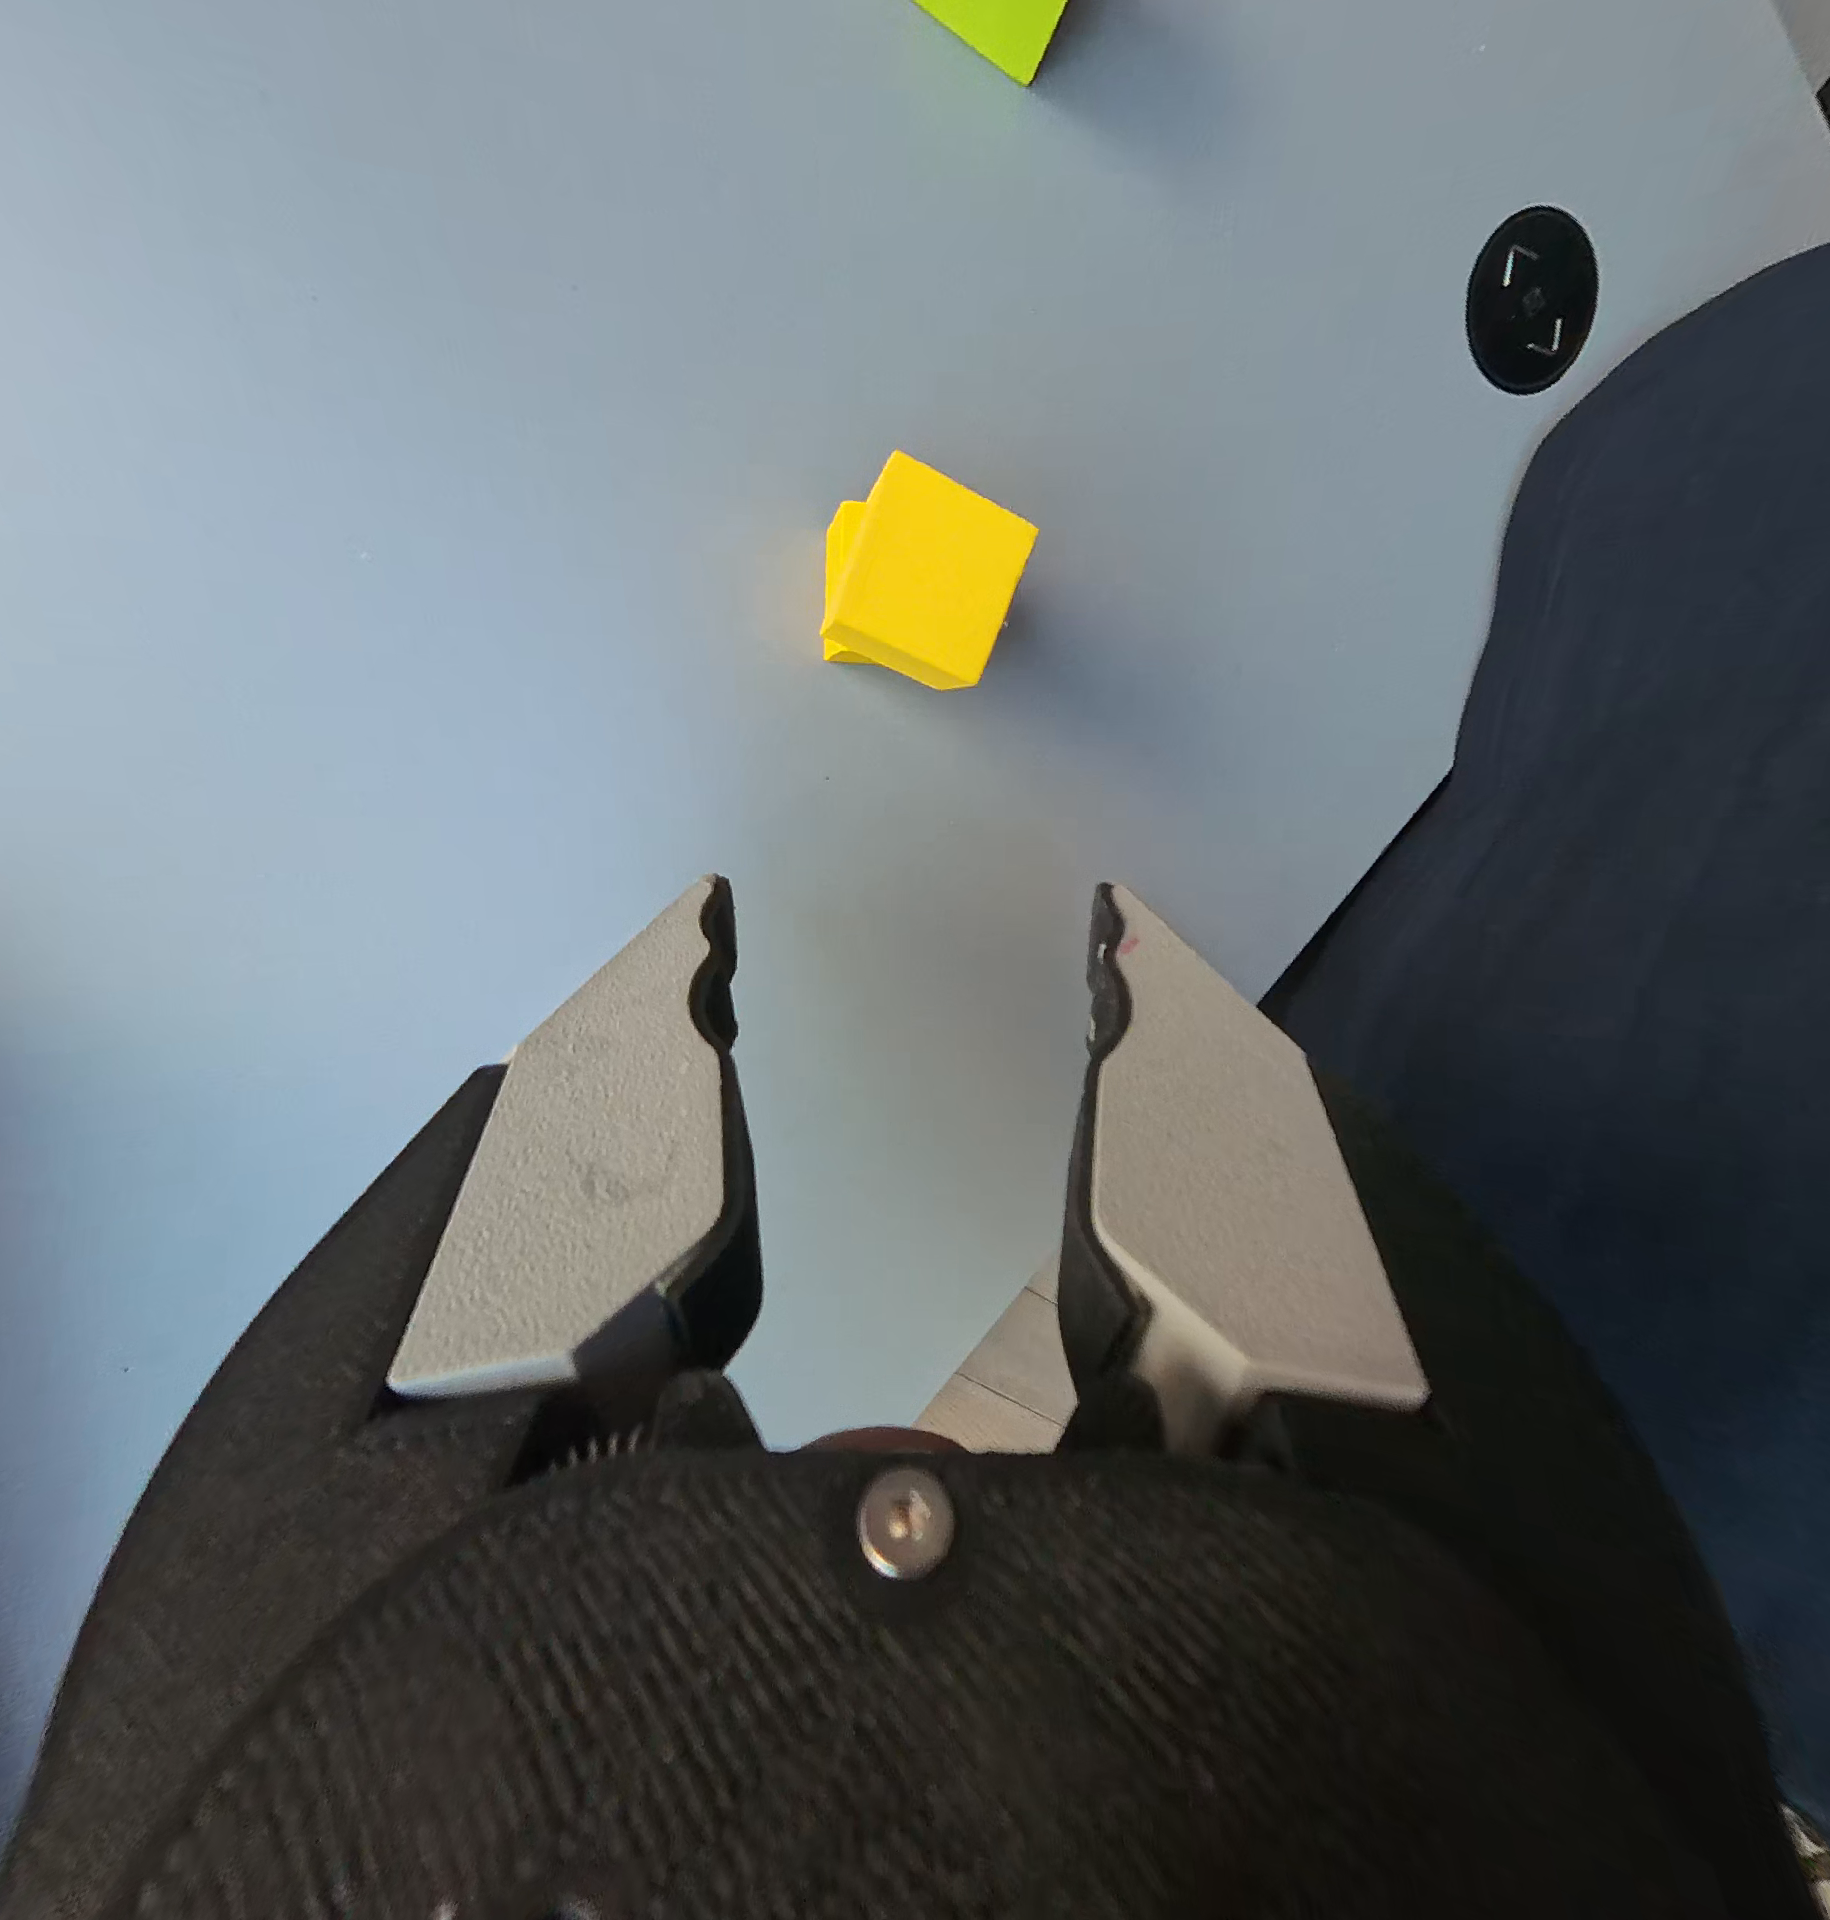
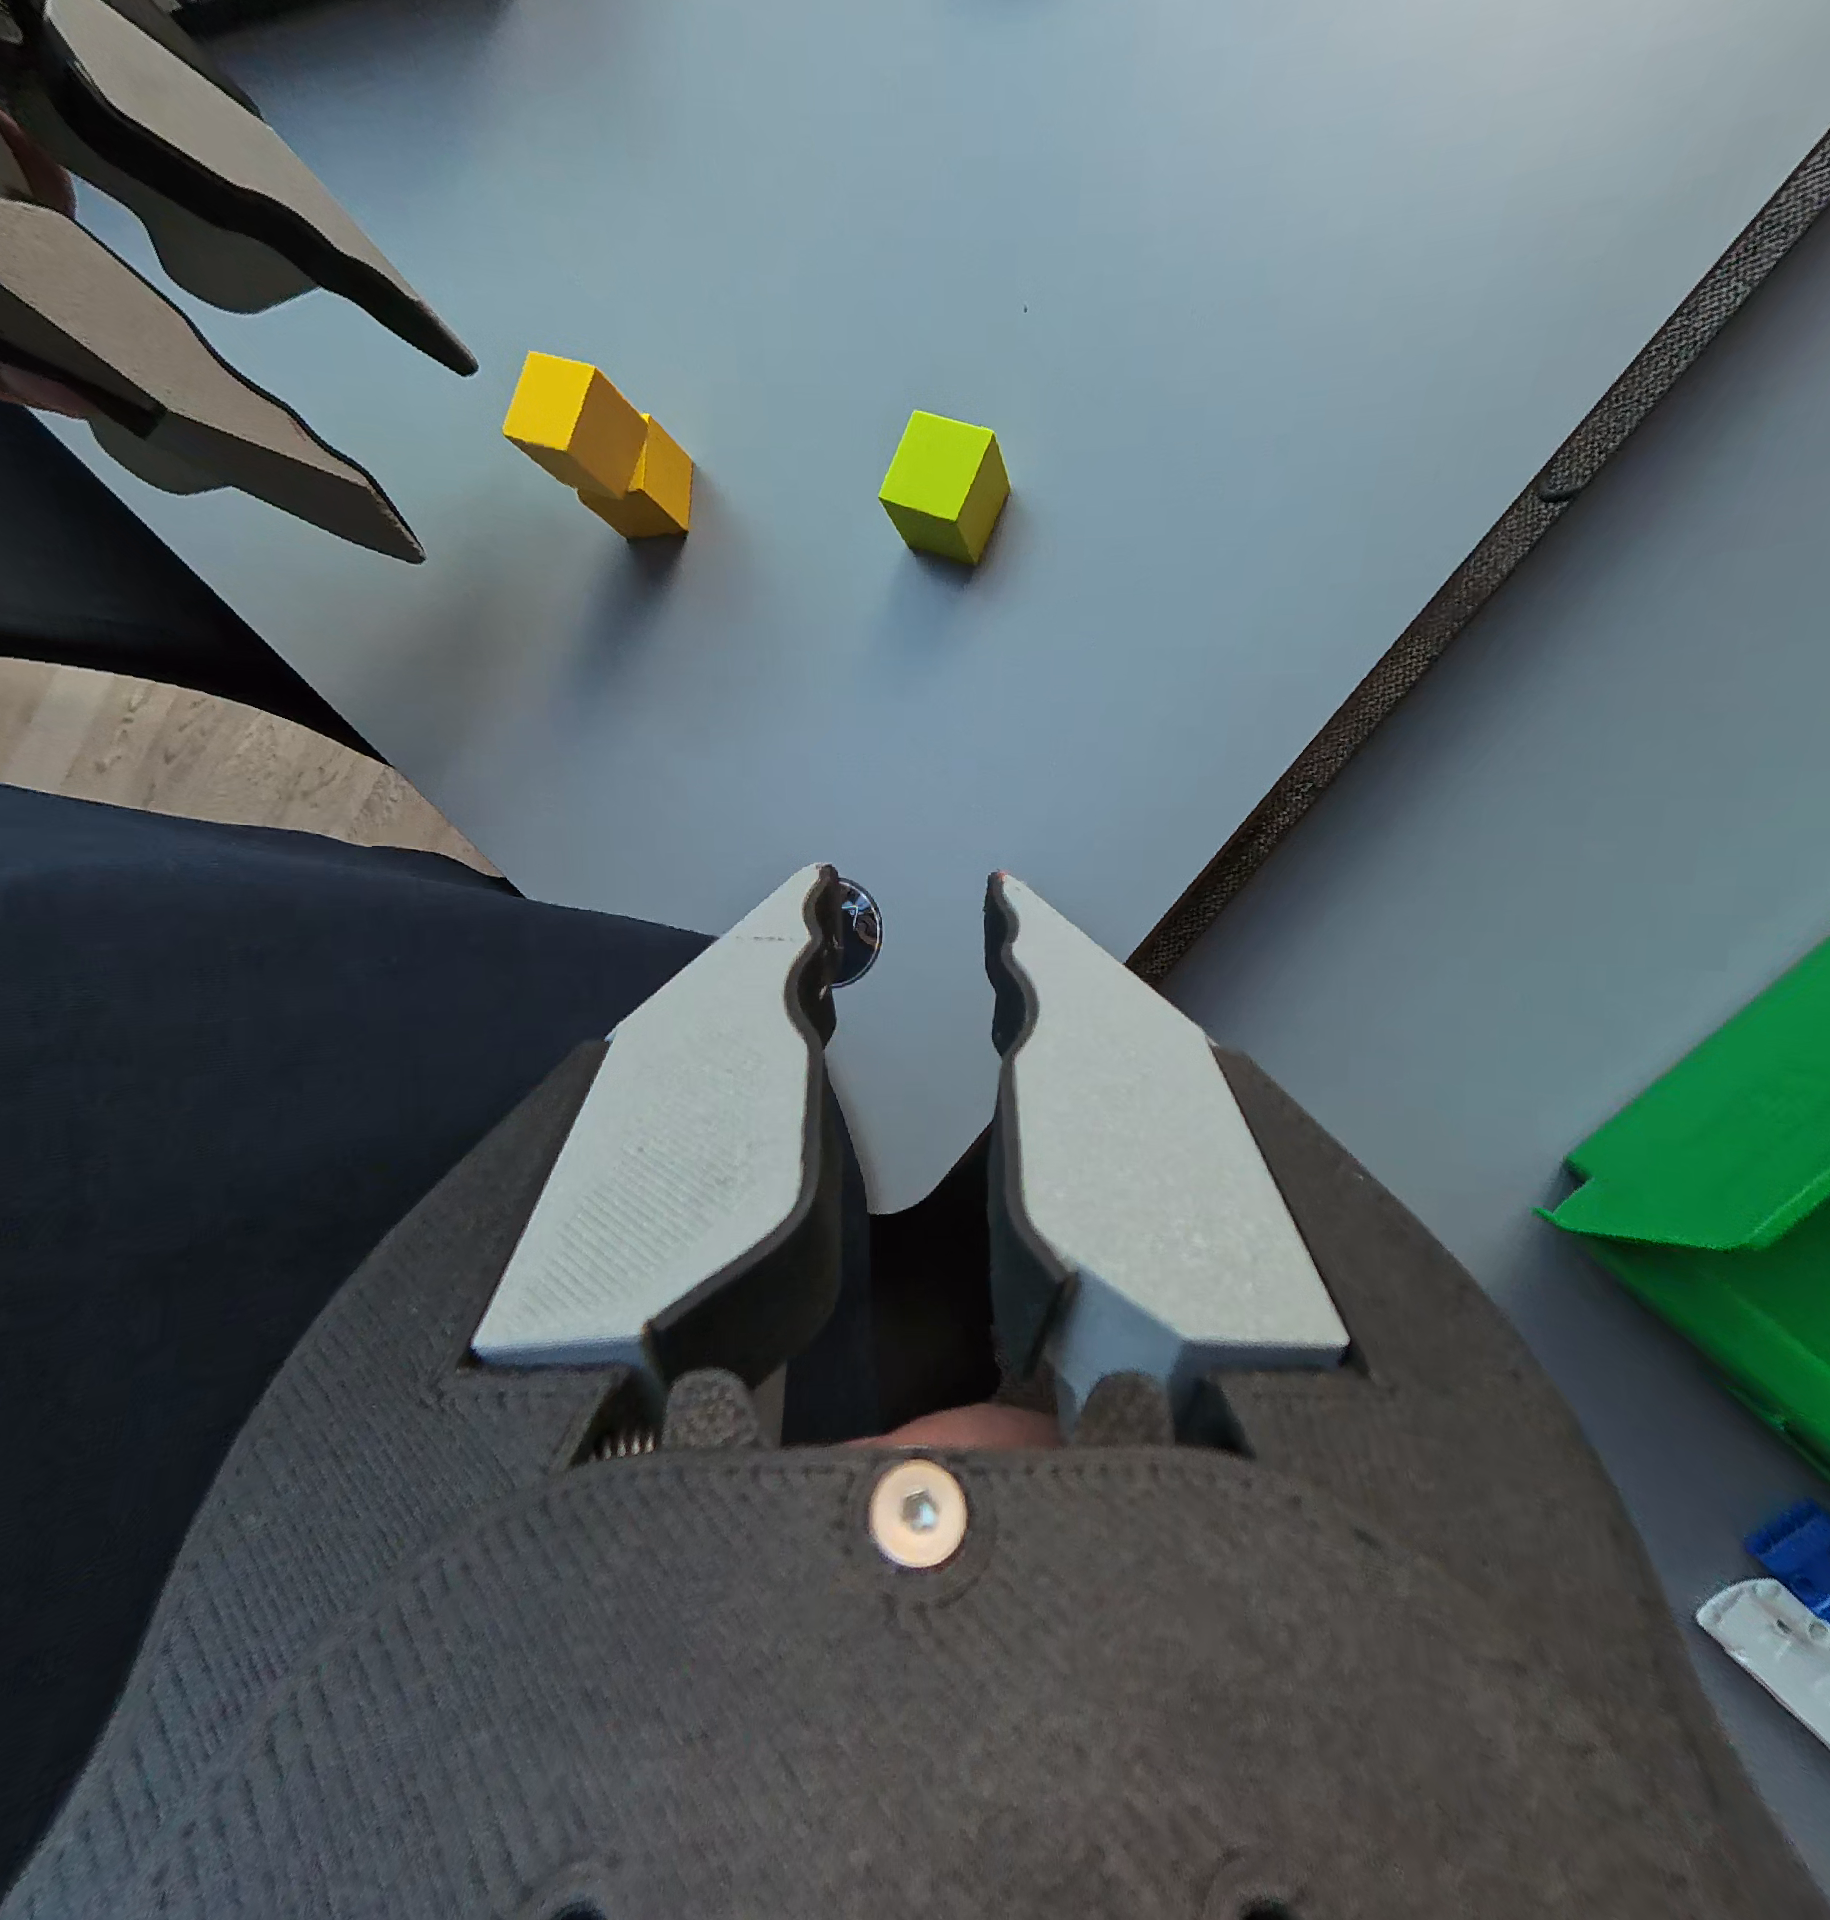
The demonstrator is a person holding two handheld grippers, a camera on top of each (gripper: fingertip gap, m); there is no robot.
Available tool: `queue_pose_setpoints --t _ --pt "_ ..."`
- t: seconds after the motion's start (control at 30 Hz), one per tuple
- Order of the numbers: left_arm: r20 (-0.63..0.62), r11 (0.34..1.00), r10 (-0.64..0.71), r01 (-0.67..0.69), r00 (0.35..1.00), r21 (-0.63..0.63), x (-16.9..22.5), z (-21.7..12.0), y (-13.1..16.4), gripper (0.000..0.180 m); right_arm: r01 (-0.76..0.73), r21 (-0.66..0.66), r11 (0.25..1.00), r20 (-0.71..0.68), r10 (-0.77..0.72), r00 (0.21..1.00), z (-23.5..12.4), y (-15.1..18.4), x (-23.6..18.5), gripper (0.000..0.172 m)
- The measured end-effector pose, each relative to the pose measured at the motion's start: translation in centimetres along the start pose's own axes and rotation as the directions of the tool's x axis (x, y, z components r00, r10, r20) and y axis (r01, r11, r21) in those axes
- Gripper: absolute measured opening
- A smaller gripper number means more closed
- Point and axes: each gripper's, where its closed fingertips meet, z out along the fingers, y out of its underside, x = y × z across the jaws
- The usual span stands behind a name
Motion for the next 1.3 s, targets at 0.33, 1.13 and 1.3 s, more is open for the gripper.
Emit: queue_pose_setpoints --t 0.33,1.13,1.3 --pt "-0.004 1.000 0.000 0.000 1.000 -0.005 -0.3 0.0 0.0 0.066 -0.004 0.002 1.000 0.002 0.004 1.000 0.3 -0.3 0.1 0.025" --pt "-0.006 1.000 0.006 -0.006 1.000 -0.005 0.1 -0.3 0.4 0.066 0.083 0.014 0.996 0.003 -0.083 0.997 1.1 -1.9 -0.8 0.027" --pt "0.003 1.000 0.007 -0.007 1.000 -0.020 0.5 -0.6 0.9 0.066 0.206 0.020 0.978 0.027 -0.206 0.978 2.7 -3.0 -1.1 0.031"
